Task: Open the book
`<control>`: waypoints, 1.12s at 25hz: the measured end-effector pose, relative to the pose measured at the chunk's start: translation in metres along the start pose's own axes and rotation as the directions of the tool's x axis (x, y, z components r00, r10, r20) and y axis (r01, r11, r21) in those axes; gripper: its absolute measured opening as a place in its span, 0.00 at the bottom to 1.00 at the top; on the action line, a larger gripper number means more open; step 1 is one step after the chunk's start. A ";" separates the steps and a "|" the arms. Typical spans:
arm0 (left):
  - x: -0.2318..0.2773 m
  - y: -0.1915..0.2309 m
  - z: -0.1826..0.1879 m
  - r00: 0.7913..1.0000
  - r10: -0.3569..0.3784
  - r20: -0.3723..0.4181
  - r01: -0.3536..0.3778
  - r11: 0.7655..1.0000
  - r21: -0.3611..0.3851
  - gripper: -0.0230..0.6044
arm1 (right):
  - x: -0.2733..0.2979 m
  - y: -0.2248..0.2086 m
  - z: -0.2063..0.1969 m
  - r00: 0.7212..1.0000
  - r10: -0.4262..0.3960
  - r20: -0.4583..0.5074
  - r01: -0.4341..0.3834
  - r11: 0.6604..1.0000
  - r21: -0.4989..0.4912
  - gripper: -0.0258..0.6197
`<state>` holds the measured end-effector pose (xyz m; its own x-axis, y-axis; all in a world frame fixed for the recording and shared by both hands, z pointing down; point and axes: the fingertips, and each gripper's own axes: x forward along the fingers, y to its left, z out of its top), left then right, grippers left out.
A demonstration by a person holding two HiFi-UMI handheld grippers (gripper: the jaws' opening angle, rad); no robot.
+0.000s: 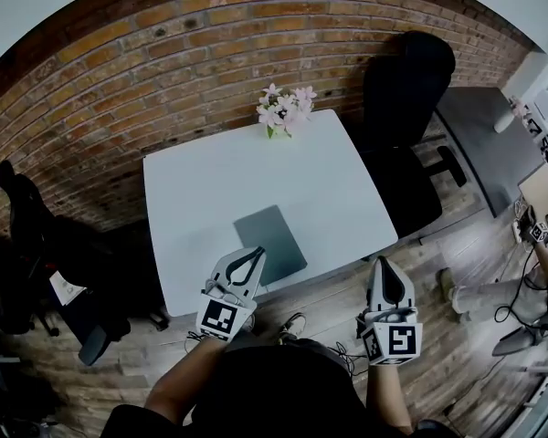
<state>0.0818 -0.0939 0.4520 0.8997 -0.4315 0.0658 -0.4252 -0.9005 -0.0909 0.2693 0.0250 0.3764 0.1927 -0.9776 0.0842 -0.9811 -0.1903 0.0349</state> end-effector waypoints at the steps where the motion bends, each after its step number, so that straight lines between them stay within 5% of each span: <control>1: 0.003 -0.001 -0.006 1.000 -0.001 -0.009 0.002 1.000 0.030 0.08 | 0.001 0.000 -0.002 1.000 0.007 -0.004 -0.007 1.000 0.001 0.06; 7: 0.027 -0.013 -0.048 0.993 -0.011 -0.117 0.020 0.997 0.078 0.08 | 0.008 -0.003 -0.023 0.998 0.043 -0.051 -0.042 0.999 0.019 0.06; 17: 0.050 -0.030 -0.117 0.966 -0.008 -0.260 0.015 1.000 0.022 0.15 | 0.024 -0.012 -0.045 0.991 0.095 -0.096 -0.092 0.995 0.032 0.06; 28: 0.078 -0.064 -0.170 0.904 -0.064 -0.423 0.135 0.981 0.141 0.24 | 0.039 -0.013 -0.053 0.981 0.136 -0.137 -0.132 0.991 0.038 0.06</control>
<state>0.1622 -0.0790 0.6320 0.7989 -0.3553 0.4853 -0.2816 -0.9339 -0.2202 0.2902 -0.0064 0.4324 0.0586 -0.9730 0.2233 -0.9979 -0.0633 -0.0142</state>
